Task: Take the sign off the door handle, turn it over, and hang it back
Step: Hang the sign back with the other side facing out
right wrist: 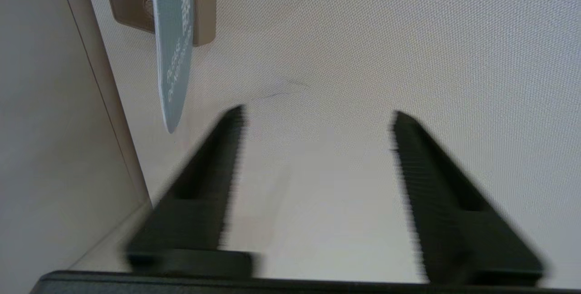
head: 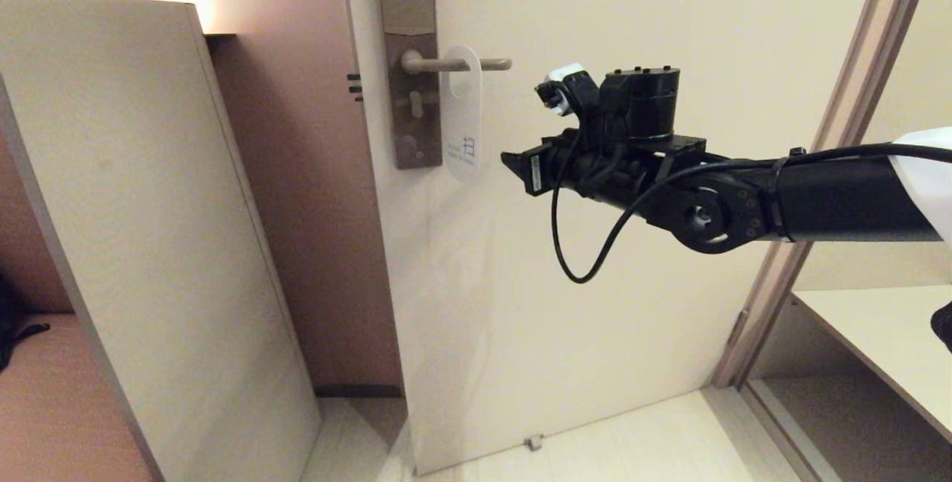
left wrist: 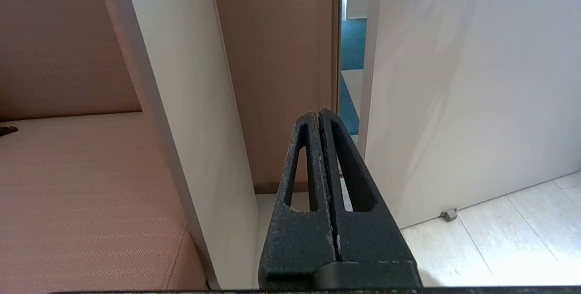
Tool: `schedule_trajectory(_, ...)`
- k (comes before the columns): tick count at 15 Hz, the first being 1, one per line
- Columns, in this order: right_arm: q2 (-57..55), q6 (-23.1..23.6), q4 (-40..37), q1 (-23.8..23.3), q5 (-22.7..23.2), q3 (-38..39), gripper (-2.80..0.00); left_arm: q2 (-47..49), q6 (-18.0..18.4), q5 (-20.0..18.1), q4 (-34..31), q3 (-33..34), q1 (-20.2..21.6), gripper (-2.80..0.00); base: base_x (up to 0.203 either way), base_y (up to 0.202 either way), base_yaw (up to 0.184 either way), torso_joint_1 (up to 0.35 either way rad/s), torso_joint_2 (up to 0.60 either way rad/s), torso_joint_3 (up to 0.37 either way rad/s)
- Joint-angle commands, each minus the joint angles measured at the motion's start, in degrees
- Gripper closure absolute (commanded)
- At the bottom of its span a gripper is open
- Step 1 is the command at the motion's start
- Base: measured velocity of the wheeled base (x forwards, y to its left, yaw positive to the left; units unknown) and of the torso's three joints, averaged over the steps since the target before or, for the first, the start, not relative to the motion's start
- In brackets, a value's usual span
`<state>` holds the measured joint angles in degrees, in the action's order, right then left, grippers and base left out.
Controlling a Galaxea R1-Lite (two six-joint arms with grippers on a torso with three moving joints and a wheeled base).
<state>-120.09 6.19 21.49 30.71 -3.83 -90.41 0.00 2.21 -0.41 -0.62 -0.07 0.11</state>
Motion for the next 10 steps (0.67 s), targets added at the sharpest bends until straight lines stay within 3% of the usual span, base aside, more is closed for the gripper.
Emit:
schedule_trajectory(1,-0.2,0.1,0.1,0.1,-0.1,0.0,0.00,0.0,0.0,0.0,0.0,0.1,0.1,0.00,0.000,0.000,0.000,0.000,0.00,0.000)
schedule_trajectory(6,-3.9,0.2,0.7,0.6,-0.8,-4.6,0.00,0.0,0.0,0.0,0.0,0.0,0.1,0.00,0.000,0.000,0.000,0.000,0.00,0.000)
schedule_trajectory(10,-10.3,0.3,3.1,3.0,-4.2,-12.0,0.00,0.0,0.0,0.0,0.0,0.0,0.0,0.00,0.000,0.000,0.000,0.000,0.00,0.000)
